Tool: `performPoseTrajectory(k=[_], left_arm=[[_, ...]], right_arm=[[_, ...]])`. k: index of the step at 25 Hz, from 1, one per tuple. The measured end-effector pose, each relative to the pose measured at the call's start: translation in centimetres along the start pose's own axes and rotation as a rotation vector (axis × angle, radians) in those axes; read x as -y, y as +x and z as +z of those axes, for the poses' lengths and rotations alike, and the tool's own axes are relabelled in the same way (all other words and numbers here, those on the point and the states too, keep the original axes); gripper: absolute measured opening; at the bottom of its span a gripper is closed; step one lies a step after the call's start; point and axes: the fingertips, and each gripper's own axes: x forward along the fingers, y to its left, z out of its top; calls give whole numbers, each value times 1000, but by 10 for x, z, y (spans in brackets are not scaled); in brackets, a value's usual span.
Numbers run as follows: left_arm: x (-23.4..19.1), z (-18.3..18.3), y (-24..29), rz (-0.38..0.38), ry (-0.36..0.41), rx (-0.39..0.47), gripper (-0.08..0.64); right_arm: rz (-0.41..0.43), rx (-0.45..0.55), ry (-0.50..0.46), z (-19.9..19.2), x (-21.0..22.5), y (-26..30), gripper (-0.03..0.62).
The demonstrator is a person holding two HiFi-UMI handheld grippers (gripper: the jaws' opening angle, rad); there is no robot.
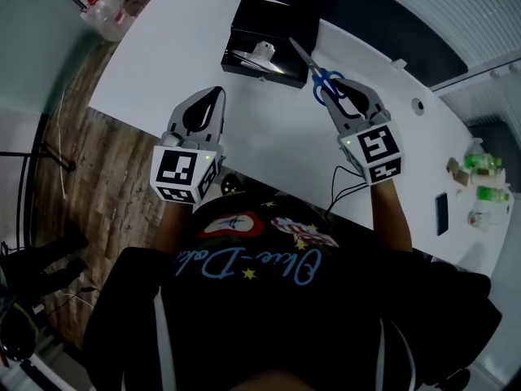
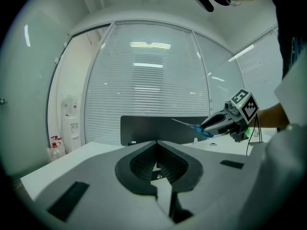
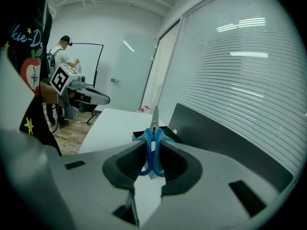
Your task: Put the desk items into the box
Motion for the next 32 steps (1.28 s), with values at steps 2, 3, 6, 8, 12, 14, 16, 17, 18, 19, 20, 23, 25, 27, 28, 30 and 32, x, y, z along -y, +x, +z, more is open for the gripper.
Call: performPoseTrajectory(k=[2, 3, 6, 8, 12, 14, 16, 17, 18, 19, 20, 23, 25, 27, 28, 30, 32], left_arm=[[-8, -1, -4, 5, -4, 2, 8], [-12, -1, -5, 8, -6, 4, 8], [-25, -3, -12, 15, -10, 6, 8], [-34, -5, -16, 20, -15, 6, 8], [-51, -9, -27, 30, -24, 9, 8], [-59, -11, -32, 34, -28, 11, 8], [-68, -13, -38, 38, -32, 11, 8], [-73, -14, -41, 40, -34, 12, 8], [-79, -15, -44, 42, -35, 13, 8], [-84, -16, -47, 45, -36, 14, 8], [-89, -17, -50, 48, -38, 13, 8], [-102, -18, -57, 49, -37, 16, 8], [-108, -18, -62, 43, -37, 20, 8], [-114, -20, -66, 40, -42, 20, 8], [-117, -20, -66, 39, -44, 21, 8], [-120, -21, -67, 33, -49, 22, 8], [-119, -22, -65, 24, -55, 24, 8]], right_arm=[[2, -2, -5, 4, -4, 6, 94], [3, -3, -7, 6, -6, 9, 94], [5, -9, -13, 12, -13, 19, 94], [9, -14, -12, 15, -18, 26, 94], [20, -31, -16, 19, -31, 40, 94], [22, -38, -18, 21, -36, 47, 94], [20, -46, -18, 23, -41, 54, 94], [18, -50, -19, 25, -43, 58, 94], [16, -54, -20, 26, -45, 61, 94], [13, -57, -21, 28, -47, 65, 94], [11, -61, -23, 29, -49, 68, 94], [-1, -69, -26, 33, -56, 75, 94], [-8, -74, -26, 36, -61, 78, 94], [-13, -79, -28, 38, -67, 80, 94], [-15, -80, -28, 39, -69, 82, 94], [-20, -83, -26, 42, -71, 85, 94], [-23, -91, -27, 42, -71, 87, 94]])
